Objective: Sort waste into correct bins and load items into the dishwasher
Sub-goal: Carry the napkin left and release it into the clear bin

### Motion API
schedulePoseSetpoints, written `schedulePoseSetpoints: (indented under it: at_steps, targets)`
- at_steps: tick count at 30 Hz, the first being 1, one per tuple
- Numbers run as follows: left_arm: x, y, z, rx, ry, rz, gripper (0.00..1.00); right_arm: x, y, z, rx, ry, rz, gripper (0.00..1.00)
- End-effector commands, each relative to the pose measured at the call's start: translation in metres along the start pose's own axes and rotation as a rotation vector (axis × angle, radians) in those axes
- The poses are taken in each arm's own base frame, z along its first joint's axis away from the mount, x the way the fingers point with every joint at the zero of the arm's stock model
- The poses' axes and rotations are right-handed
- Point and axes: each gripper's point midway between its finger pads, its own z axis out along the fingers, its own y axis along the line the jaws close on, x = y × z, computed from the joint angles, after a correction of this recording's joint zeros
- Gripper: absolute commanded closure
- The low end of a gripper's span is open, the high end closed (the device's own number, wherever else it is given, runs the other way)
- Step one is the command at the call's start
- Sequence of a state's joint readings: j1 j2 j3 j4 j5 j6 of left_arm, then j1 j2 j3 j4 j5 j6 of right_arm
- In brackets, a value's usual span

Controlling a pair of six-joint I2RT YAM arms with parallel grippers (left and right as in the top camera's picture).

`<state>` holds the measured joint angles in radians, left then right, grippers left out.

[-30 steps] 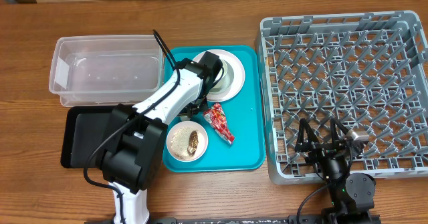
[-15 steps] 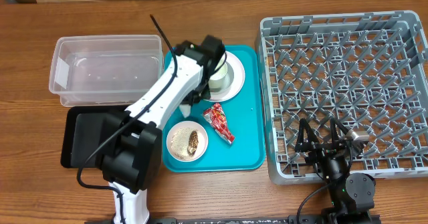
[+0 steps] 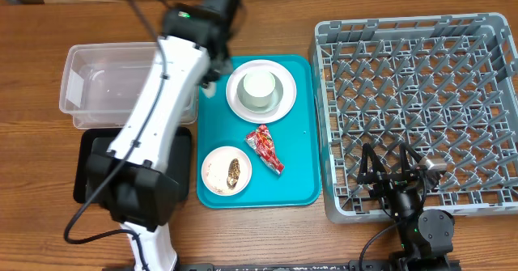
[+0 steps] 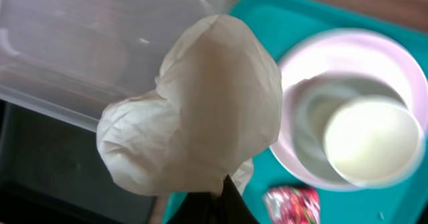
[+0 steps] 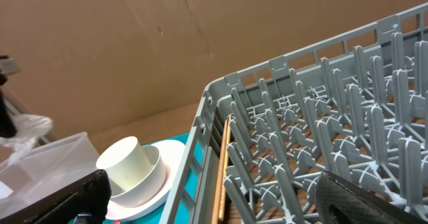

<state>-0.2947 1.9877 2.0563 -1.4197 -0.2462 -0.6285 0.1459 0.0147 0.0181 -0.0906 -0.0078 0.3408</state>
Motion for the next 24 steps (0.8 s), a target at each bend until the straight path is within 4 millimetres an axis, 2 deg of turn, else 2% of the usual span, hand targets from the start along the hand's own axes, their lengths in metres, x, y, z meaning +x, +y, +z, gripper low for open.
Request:
schedulePoseSetpoints:
  at_steps: [1, 7, 13, 20, 24]
  targets:
    - [-0.027, 0.041, -0.004, -0.003, -0.024, -0.108, 0.96, 0.002, 0.000, 0.000, -0.001, -0.004, 0.008, 0.00]
    - [-0.052, 0.096, 0.014, 0.011, -0.003, -0.278, 0.96, 0.002, 0.000, 0.000, -0.001, -0.004, 0.008, 0.00]
    - [-0.065, 0.135, 0.033, -0.012, -0.011, -0.377, 0.96, 0.002, 0.000, 0.000, -0.001, -0.004, 0.008, 0.00]
    - [-0.065, 0.142, 0.075, -0.023, -0.016, -0.403, 0.95, 0.002, 0.000, 0.000, -0.001, -0.004, 0.008, 0.00]
    - [-0.062, 0.143, 0.088, -0.025, -0.016, -0.408, 0.94, 0.002, 0.000, 0.000, -0.001, -0.004, 0.008, 0.00]
